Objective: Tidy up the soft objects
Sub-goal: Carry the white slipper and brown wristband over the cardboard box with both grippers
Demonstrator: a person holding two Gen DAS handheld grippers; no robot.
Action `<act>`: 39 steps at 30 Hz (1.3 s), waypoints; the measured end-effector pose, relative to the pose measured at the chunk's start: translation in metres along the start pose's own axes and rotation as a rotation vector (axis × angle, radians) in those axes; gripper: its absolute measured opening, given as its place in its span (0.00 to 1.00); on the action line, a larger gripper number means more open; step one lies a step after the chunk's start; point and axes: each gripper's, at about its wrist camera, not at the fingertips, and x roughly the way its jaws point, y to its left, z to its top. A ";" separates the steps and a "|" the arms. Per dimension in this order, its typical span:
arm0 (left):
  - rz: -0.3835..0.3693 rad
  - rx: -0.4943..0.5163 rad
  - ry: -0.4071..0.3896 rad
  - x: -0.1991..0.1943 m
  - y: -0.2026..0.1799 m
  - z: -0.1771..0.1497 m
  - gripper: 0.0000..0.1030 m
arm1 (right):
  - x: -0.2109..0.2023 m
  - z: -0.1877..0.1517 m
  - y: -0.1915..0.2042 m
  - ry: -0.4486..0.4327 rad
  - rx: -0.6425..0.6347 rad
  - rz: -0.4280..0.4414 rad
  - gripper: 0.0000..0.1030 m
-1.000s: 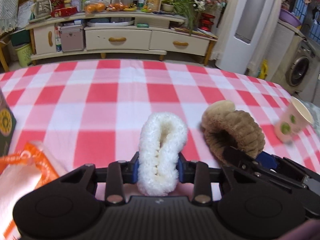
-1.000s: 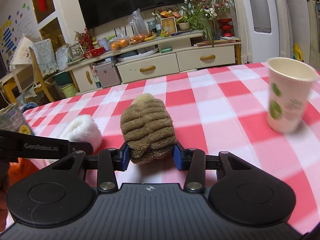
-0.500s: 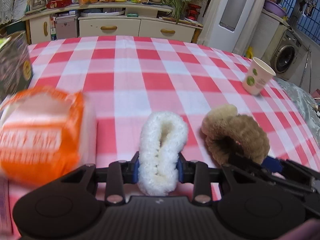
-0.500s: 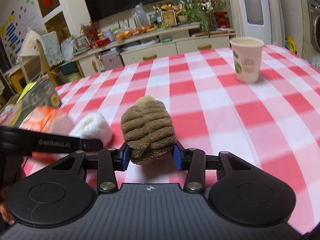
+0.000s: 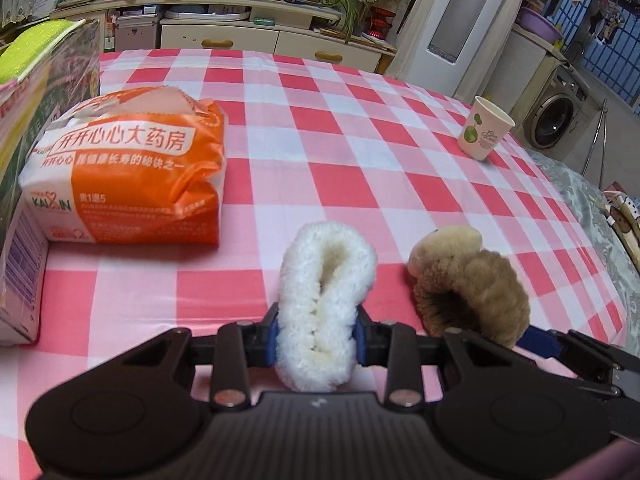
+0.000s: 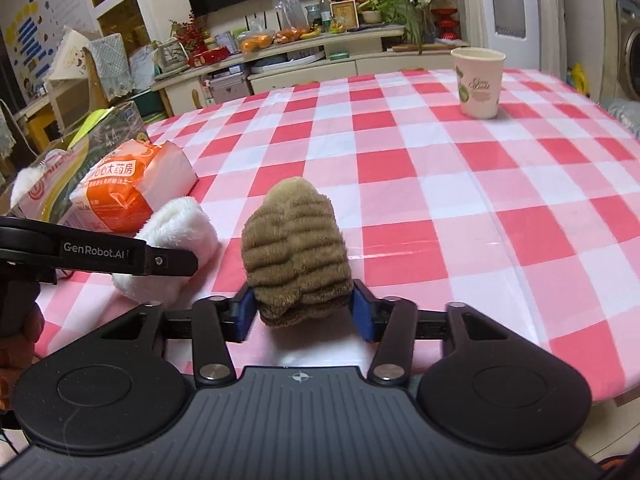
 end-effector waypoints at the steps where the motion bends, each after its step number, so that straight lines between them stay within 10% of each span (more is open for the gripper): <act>1: -0.003 0.004 -0.003 0.001 0.001 0.000 0.32 | -0.003 -0.001 0.001 -0.012 -0.002 -0.014 0.84; 12: -0.011 0.098 -0.039 0.006 -0.003 -0.002 0.41 | 0.013 0.008 0.014 -0.067 -0.072 -0.064 0.95; 16: -0.011 0.131 -0.042 0.006 -0.004 -0.003 0.41 | 0.023 0.008 0.022 -0.042 -0.118 -0.099 0.56; 39: -0.051 0.091 -0.221 -0.082 0.027 0.036 0.28 | -0.019 0.045 0.045 -0.155 -0.082 -0.136 0.45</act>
